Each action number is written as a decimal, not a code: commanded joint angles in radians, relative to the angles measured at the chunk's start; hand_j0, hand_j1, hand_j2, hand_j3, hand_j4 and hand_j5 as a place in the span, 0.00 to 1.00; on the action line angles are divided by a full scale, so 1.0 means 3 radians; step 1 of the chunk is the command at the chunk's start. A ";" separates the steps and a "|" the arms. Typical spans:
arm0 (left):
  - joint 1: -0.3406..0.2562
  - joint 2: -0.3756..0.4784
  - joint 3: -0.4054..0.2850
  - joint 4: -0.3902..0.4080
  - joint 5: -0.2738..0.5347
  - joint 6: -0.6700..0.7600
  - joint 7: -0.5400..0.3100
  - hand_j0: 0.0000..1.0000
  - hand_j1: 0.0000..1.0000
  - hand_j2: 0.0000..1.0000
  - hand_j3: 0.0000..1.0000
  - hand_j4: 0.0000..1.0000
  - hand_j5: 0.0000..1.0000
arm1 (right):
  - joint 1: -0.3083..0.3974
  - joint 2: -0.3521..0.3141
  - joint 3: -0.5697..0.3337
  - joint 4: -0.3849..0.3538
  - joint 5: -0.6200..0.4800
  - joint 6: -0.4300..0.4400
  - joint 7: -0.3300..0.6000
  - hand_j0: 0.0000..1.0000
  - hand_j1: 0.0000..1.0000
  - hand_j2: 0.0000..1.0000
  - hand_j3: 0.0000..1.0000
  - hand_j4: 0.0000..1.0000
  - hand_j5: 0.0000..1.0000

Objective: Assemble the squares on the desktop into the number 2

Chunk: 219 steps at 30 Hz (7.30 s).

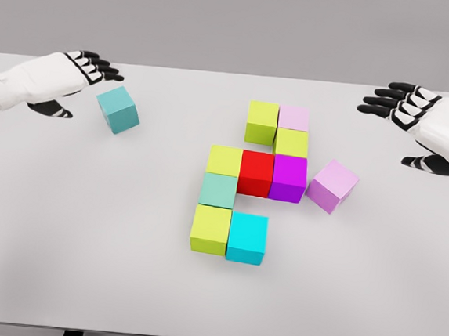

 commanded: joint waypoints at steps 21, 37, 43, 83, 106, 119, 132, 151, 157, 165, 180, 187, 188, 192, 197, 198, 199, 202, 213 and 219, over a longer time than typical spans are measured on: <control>-0.1073 -0.0590 -0.0954 0.1013 -0.0581 0.0002 -0.0061 1.00 1.00 1.00 1.00 1.00 1.00 | -0.2551 -0.0383 0.2797 0.0462 -0.0225 0.0004 0.1048 1.00 1.00 1.00 1.00 1.00 1.00; -0.1227 -0.1030 -0.1184 0.1632 -0.0719 0.0002 -0.0112 1.00 1.00 1.00 1.00 1.00 1.00 | -0.2710 -0.0009 0.3013 0.1214 -0.1033 0.0004 0.1392 0.99 0.99 0.99 0.99 0.99 0.99; -0.1222 -0.1055 -0.1215 0.1596 -0.0678 0.0002 -0.0112 1.00 1.00 1.00 1.00 1.00 1.00 | -0.2715 0.0078 0.3054 0.1224 -0.0828 0.0004 0.1392 0.88 0.88 0.88 0.88 0.88 0.88; -0.1191 -0.1132 -0.1465 0.1632 -0.0704 0.0002 -0.0225 0.65 0.65 0.65 0.65 0.65 0.65 | -0.2587 0.0405 0.3064 0.1511 -0.0450 0.0004 0.1392 0.92 0.92 0.92 0.92 0.92 0.92; -0.1375 -0.1608 -0.1450 0.1827 -0.0714 0.0002 -0.0225 0.67 0.67 0.67 0.67 0.67 0.67 | -0.2511 0.0477 0.3069 0.1536 -0.0327 0.0004 0.1392 0.92 0.92 0.92 0.92 0.92 0.92; -0.1416 -0.1802 -0.1455 0.1811 -0.0719 0.0002 -0.0291 0.69 0.69 0.69 0.69 0.69 0.69 | -0.2511 0.0482 0.3120 0.1562 -0.0256 0.0004 0.1392 0.83 0.83 0.83 0.83 0.83 0.83; -0.1437 -0.1904 -0.1455 0.1857 -0.0714 0.0002 -0.0291 1.00 1.00 1.00 1.00 1.00 1.00 | -0.2485 0.0497 0.3156 0.1557 -0.0159 0.0004 0.1392 0.77 0.77 0.77 0.77 0.77 0.77; -0.1508 -0.1516 -0.1287 0.1965 -0.0668 0.0002 -0.0271 1.00 1.00 1.00 1.00 1.00 1.00 | -0.2465 0.0477 0.3151 0.1562 -0.0082 0.0004 0.1392 0.67 0.67 0.67 0.67 0.67 0.67; -0.1478 -0.1439 -0.1358 0.2011 -0.0699 0.0002 -0.0291 1.00 1.00 1.00 1.00 1.00 1.00 | -0.2465 0.0466 0.3146 0.1557 -0.0082 0.0004 0.1392 0.56 0.56 0.56 0.56 0.56 0.56; -0.1421 -0.1434 -0.1455 0.2011 -0.0704 0.0002 -0.0296 1.00 1.00 1.00 1.00 1.00 1.00 | -0.2465 0.0328 0.3115 0.1495 -0.0123 0.0004 0.1392 0.56 0.56 0.56 0.56 0.56 0.56; -0.1370 -0.1480 -0.1532 0.2016 -0.0714 0.0002 -0.0296 1.00 1.00 1.00 1.00 1.00 1.00 | -0.2367 -0.0209 0.3069 0.0524 -0.0138 0.0004 0.1392 0.56 0.56 0.56 0.56 0.56 0.56; -0.1375 -0.1572 -0.1537 0.2077 -0.0709 0.0002 -0.0296 1.00 1.00 1.00 1.00 1.00 1.00 | -0.2332 -0.0219 0.3084 0.0237 -0.0133 0.0004 0.1392 0.56 0.56 0.56 0.56 0.56 0.56; -0.1375 -0.1597 -0.1537 0.2108 -0.0709 0.0002 -0.0291 1.00 1.00 1.00 1.00 1.00 1.00 | -0.2316 -0.0224 0.3084 0.0176 -0.0133 0.0004 0.1392 0.56 0.56 0.56 0.56 0.56 0.56; -0.1386 -0.1643 -0.1537 0.2174 -0.0709 0.0002 -0.0296 1.00 1.00 1.00 1.00 1.00 1.00 | -0.2311 -0.0204 0.3084 0.0038 -0.0128 0.0004 0.1392 0.56 0.56 0.56 0.56 0.56 0.56; -0.1391 -0.1705 -0.1532 0.2276 -0.0709 0.0002 -0.0291 1.00 1.00 1.00 1.00 1.00 1.00 | -0.2311 -0.0163 0.3089 0.0033 -0.0133 0.0004 0.1392 0.57 0.57 0.57 0.57 0.57 0.57; -0.1401 -0.1705 -0.1527 0.2276 -0.0704 0.0002 -0.0291 1.00 1.00 1.00 1.00 1.00 1.00 | -0.2311 -0.0152 0.3089 0.0033 -0.0133 0.0004 0.1392 0.57 0.57 0.57 0.57 0.57 0.57; -0.1411 -0.1695 -0.1522 0.2276 -0.0699 0.0002 -0.0291 1.00 1.00 1.00 1.00 1.00 1.00 | -0.2311 -0.0147 0.3089 0.0033 -0.0138 0.0004 0.1392 0.57 0.57 0.57 0.57 0.57 0.57; -0.1426 -0.1639 -0.1527 0.2271 -0.0668 0.0002 -0.0291 1.00 1.00 1.00 1.00 1.00 1.00 | -0.2311 -0.0117 0.3089 -0.0008 -0.0138 0.0004 0.1392 0.59 0.59 0.59 0.59 0.59 0.59; -0.1432 -0.1291 -0.1537 0.1822 -0.0648 0.0002 -0.0291 1.00 1.00 1.00 1.00 1.00 1.00 | -0.2296 -0.0122 0.3089 -0.0029 -0.0133 0.0004 0.1392 0.60 0.60 0.60 0.60 0.60 0.60; -0.1411 -0.1214 -0.1537 0.1602 -0.0637 0.0002 -0.0291 1.00 1.00 1.00 1.00 1.00 1.00 | -0.2296 -0.0091 0.3089 -0.0029 -0.0128 0.0004 0.1392 0.81 0.81 0.81 0.81 0.81 0.81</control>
